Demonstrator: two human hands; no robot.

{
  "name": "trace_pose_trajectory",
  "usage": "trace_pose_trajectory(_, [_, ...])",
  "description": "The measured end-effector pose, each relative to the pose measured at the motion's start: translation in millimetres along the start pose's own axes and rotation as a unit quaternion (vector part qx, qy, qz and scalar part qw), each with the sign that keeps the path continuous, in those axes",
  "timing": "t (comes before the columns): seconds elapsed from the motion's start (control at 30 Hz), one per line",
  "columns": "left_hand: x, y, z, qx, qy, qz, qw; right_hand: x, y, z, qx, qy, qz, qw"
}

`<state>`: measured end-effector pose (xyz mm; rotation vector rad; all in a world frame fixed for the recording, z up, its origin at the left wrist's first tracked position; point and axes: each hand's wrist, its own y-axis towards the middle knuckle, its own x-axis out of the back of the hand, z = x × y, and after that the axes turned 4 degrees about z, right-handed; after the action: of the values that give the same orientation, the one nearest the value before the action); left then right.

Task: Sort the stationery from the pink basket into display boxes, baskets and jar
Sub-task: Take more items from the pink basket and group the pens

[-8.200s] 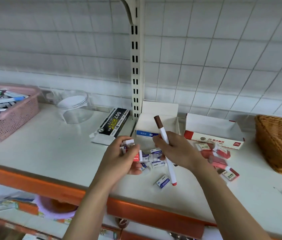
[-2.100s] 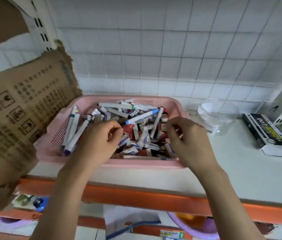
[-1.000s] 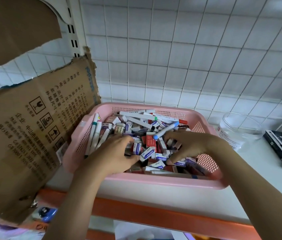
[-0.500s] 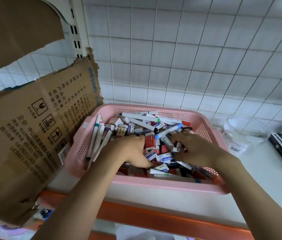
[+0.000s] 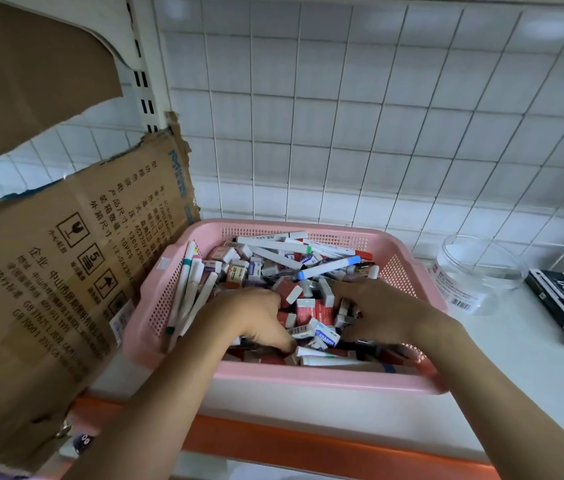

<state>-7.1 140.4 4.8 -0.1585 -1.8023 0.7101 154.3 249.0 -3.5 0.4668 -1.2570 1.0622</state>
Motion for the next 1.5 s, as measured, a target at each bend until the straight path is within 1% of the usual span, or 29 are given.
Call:
trace_pose_trajectory(0.13, [-2.9,1.3,-4.1,-0.005,0.004,-0.033,0.999,-3.3,-3.3,1.6,-0.016,-0.022,0.010,1.000])
trace_pose_trajectory(0.27, [-5.3,-1.8,-4.2,-0.041,-0.020,-0.042,0.998,-3.1,-5.4,-0.8,-0.013,-0.013,-0.001,1.000])
trace_pose_trajectory(0.4, [-6.8,-3.7,-2.1,-0.064,-0.015,-0.047,0.997,-0.8,-10.2,-1.7,-0.005,-0.037,-0.031,0.999])
trace_pose_trajectory(0.47, [-7.2,-3.5,0.4,-0.082,-0.028,-0.054,0.995,-0.5,-12.3,-2.2,0.012,-0.026,-0.047,0.999])
trace_pose_trajectory(0.57, [-8.4,-2.3,3.3,-0.088,-0.050,-0.058,0.993,4.8,-17.6,-2.3,0.025,0.001,-0.084,0.996])
trace_pose_trajectory(0.67, [-6.9,-1.3,5.4,-0.096,-0.089,-0.111,0.985,11.0,-20.7,-2.4,0.033,0.014,-0.127,0.991])
trace_pose_trajectory(0.7, [-5.4,-1.6,5.0,-0.093,-0.094,-0.121,0.984,11.8,-20.8,-1.9,0.036,0.010,-0.137,0.990])
trace_pose_trajectory(0.73, [-4.6,-2.5,3.8,-0.091,-0.090,-0.113,0.985,11.7,-20.3,-1.6,0.036,0.009,-0.142,0.989])
trace_pose_trajectory(0.8, [-5.7,-4.9,-2.0,-0.085,-0.063,-0.072,0.992,9.1,-17.1,-2.1,0.029,0.027,-0.143,0.989])
trace_pose_trajectory(0.87, [-9.2,-5.7,-9.0,-0.086,-0.025,-0.055,0.994,4.6,-14.1,-3.3,0.019,0.044,-0.135,0.990])
trace_pose_trajectory(1.0, [-8.9,-1.9,-13.5,-0.080,0.018,-0.043,0.996,-2.4,-14.6,-6.2,-0.002,0.034,-0.109,0.993])
trace_pose_trajectory(1.1, [-6.5,2.6,-11.8,-0.090,0.015,-0.038,0.995,-4.2,-18.3,-5.9,-0.009,0.013,-0.077,0.997])
trace_pose_trajectory(1.2, [-6.7,2.4,-8.5,-0.099,0.005,-0.051,0.994,-7.0,-17.9,-5.2,-0.022,-0.008,-0.072,0.997])
trace_pose_trajectory(1.33, [-8.2,0.4,-4.4,-0.116,0.003,-0.081,0.990,-10.6,-14.9,-5.6,-0.035,-0.010,-0.096,0.995])
trace_pose_trajectory(1.4, [-8.1,-0.8,-3.4,-0.116,0.010,-0.098,0.988,-10.2,-15.5,-6.1,-0.033,0.009,-0.113,0.993])
trace_pose_trajectory(1.5, [-5.8,-4.9,2.4,-0.124,-0.014,-0.125,0.984,-8.1,-15.9,-6.6,-0.026,0.045,-0.172,0.984])
